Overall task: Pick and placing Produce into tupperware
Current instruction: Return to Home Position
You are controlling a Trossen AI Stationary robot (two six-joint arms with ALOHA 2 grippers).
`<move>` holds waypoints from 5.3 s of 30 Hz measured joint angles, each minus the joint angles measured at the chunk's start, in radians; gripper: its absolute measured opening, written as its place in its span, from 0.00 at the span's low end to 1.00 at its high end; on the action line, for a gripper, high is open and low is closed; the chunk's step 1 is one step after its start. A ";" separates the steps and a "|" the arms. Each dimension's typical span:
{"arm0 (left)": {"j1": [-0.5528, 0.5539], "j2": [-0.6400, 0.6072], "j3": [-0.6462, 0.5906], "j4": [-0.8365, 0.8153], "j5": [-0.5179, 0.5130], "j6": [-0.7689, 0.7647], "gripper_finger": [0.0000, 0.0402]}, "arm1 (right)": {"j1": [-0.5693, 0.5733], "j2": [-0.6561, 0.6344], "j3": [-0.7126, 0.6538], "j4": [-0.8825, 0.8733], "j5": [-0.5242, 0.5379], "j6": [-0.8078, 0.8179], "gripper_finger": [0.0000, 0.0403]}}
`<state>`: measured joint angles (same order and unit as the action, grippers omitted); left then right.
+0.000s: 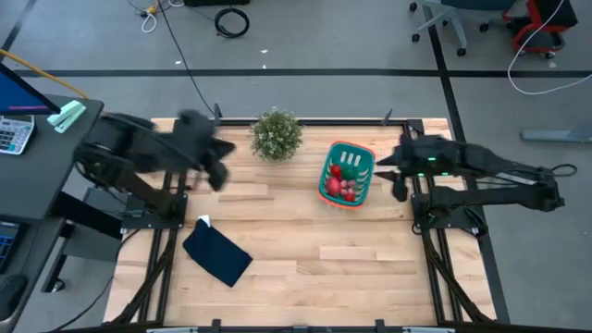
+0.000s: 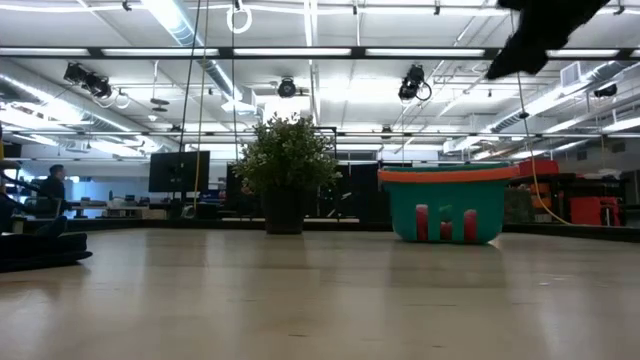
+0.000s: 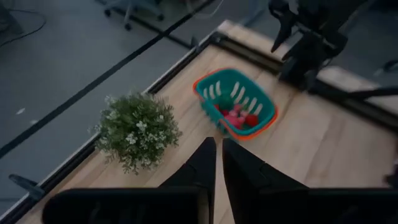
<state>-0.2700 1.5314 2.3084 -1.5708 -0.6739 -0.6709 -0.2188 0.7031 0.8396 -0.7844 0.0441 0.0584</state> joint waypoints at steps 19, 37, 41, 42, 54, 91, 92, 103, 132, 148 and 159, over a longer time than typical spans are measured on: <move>-0.104 -0.526 -0.712 0.162 -0.239 -0.218 0.09 | 0.086 -0.332 -0.058 -0.065 -0.113 0.174 0.39; -0.193 -0.907 -1.884 1.897 0.219 0.437 0.07 | 0.087 -0.333 -0.243 0.324 -0.341 0.103 0.39; -0.195 -0.837 -2.008 2.092 0.229 0.355 0.09 | 0.100 -0.334 -0.261 0.308 -0.346 0.125 0.39; -0.195 -0.812 -2.028 2.131 0.235 0.338 0.10 | 0.108 -0.336 -0.270 0.308 -0.347 0.124 0.39; -0.203 -0.822 -1.986 2.158 0.242 0.525 0.06 | 0.125 -0.384 -0.229 0.325 -0.272 -0.034 0.39; -0.207 -1.159 -1.926 1.885 0.242 0.667 0.09 | 0.126 -0.667 -0.828 1.091 -0.245 0.176 0.39; -0.207 -1.159 -1.926 1.883 0.242 0.662 0.10 | 0.126 -0.667 -0.828 1.091 -0.224 0.176 0.39; -0.204 -1.130 -1.926 1.835 0.243 0.677 0.08 | 0.126 -0.665 -0.828 1.064 -0.167 0.099 0.39; 0.102 -0.857 -1.927 1.946 0.375 0.506 0.06 | 0.125 -0.664 -0.815 1.062 -0.168 0.104 0.39; 0.092 -0.858 -1.927 1.955 0.373 0.421 0.08 | 0.126 -0.664 -0.815 1.062 -0.168 0.104 0.39; 0.092 -0.858 -1.959 1.938 0.195 0.319 0.08 | 0.126 -0.664 -0.815 1.062 -0.168 0.104 0.39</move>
<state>-0.1776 0.6731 0.3497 0.3674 -0.4791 -0.3519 -0.0933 0.0387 0.0250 0.2771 -0.1242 0.1623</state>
